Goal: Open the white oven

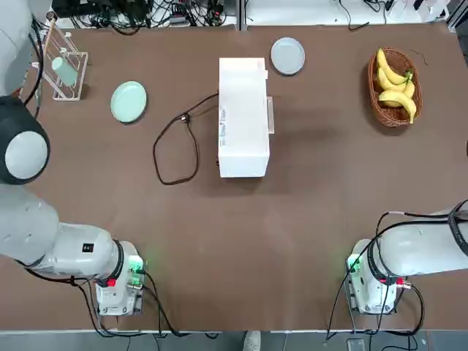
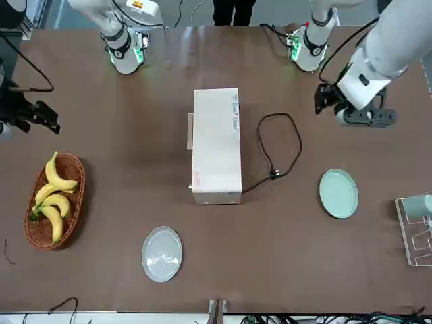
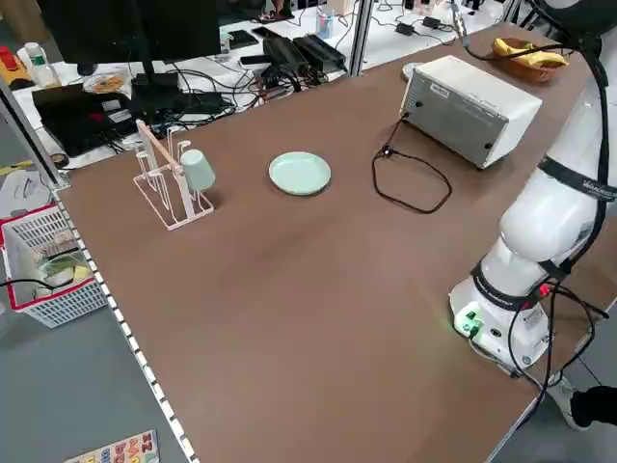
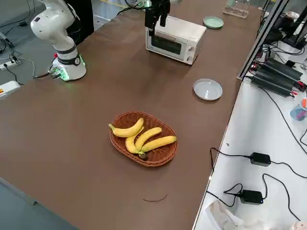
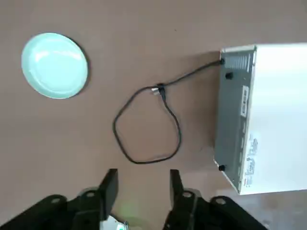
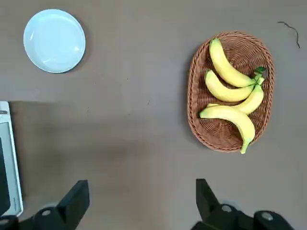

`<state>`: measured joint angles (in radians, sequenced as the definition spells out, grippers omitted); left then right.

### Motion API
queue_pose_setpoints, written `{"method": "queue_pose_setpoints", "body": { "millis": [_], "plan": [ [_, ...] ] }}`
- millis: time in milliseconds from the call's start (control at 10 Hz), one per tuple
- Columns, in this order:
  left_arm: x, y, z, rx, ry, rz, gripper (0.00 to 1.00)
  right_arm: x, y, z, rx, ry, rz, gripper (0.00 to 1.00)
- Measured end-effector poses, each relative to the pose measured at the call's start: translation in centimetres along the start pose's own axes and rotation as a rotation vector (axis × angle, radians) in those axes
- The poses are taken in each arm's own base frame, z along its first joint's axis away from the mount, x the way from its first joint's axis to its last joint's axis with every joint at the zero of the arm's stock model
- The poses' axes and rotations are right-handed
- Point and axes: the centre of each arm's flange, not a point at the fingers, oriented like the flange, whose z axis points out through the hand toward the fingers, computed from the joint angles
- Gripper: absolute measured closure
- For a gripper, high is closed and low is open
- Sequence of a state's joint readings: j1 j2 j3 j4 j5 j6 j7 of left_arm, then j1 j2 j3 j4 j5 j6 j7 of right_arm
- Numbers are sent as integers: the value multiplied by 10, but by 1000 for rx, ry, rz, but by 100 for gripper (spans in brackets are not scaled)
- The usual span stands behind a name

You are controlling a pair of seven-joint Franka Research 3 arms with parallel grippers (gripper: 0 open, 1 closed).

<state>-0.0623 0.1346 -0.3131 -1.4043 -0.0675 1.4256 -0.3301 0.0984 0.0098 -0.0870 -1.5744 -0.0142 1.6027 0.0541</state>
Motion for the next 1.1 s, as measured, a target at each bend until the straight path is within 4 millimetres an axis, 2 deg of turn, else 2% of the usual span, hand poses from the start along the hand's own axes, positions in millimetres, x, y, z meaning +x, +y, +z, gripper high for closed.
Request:
{"method": "queue_pose_setpoints", "body": {
  "millis": [100, 200, 300, 400, 500, 600, 700, 800, 900, 1100],
  "plan": [
    [3, 17, 12, -6, -2, -5, 56, 1, -1, 5, 4, -7, 0, 7],
    [6, 38, 27, -16, 11, -27, 63, 2, -2, 10, 13, -10, 0, 15],
    [4, 62, 43, -22, 20, -38, 67, 3, -4, 19, 27, -10, 0, 31],
    [1, 84, 58, -23, 20, -32, 70, 6, -6, 34, 47, -14, -14, 50],
    [1, 101, 72, -27, 19, -30, 77, 8, -8, 53, 71, -19, -52, 65],
    [1, 118, 85, -34, 19, -48, 80, 11, -10, 73, 95, -25, -107, 74],
    [-1, 137, 98, -37, 12, -78, 82, 14, -13, 93, 128, -25, -157, 76],
    [-4, 153, 110, -38, 4, -109, 91, 15, -20, 112, 176, -24, -180, 86],
    [-9, 171, 122, -26, 16, -144, 96, 15, -34, 126, 242, -29, -183, 89],
    [-23, 214, 165, -4, 79, -235, 99, 8, -73, 131, 396, -58, -178, 90]
  ]
}}
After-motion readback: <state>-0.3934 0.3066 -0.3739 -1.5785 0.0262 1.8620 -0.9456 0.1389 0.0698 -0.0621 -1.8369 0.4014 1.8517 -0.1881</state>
